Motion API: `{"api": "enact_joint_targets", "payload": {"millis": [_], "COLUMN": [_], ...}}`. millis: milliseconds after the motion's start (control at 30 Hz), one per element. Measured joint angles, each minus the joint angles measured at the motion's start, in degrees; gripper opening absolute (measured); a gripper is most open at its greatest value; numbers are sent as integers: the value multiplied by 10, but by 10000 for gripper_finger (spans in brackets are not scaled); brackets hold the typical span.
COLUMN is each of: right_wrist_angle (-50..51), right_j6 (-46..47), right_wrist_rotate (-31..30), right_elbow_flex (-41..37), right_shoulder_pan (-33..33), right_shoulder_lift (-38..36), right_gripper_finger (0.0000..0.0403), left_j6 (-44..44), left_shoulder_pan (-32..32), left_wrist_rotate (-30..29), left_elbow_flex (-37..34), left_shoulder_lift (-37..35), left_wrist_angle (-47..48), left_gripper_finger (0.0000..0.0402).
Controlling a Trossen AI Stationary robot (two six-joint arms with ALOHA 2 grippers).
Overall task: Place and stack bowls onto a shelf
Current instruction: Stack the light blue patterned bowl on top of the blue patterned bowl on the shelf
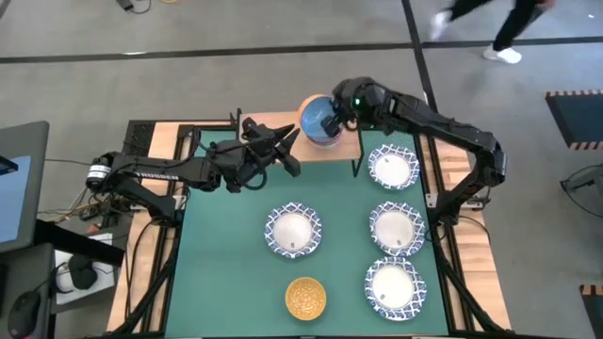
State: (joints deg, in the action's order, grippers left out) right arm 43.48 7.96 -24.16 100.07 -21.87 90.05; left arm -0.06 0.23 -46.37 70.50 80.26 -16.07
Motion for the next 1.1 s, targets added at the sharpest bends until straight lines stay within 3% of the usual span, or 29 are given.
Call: {"api": "enact_joint_targets", "payload": {"millis": [200, 433, 800, 1100], "right_wrist_angle": [78, 136, 151, 149], "right_j6": [111, 145, 149, 162], "right_wrist_rotate": [165, 224, 232, 229], "right_elbow_flex": [12, 12, 13, 13], "right_shoulder_pan": [-93, -132, -119, -116], "right_shoulder_lift": [14, 27, 76, 86], "right_gripper_finger": [38, 38, 39, 119], "left_j6": [2, -27, -123, -174], "left_shoulder_pan": [0, 7, 17, 11], "left_wrist_rotate": [-8, -8, 24, 24], "left_elbow_flex": [0, -1, -1, -1], "left_shoulder_lift": [-4, -5, -5, -5], "left_wrist_angle": [3, 62, 160, 217], "left_gripper_finger": [69, 68, 68, 68]}}
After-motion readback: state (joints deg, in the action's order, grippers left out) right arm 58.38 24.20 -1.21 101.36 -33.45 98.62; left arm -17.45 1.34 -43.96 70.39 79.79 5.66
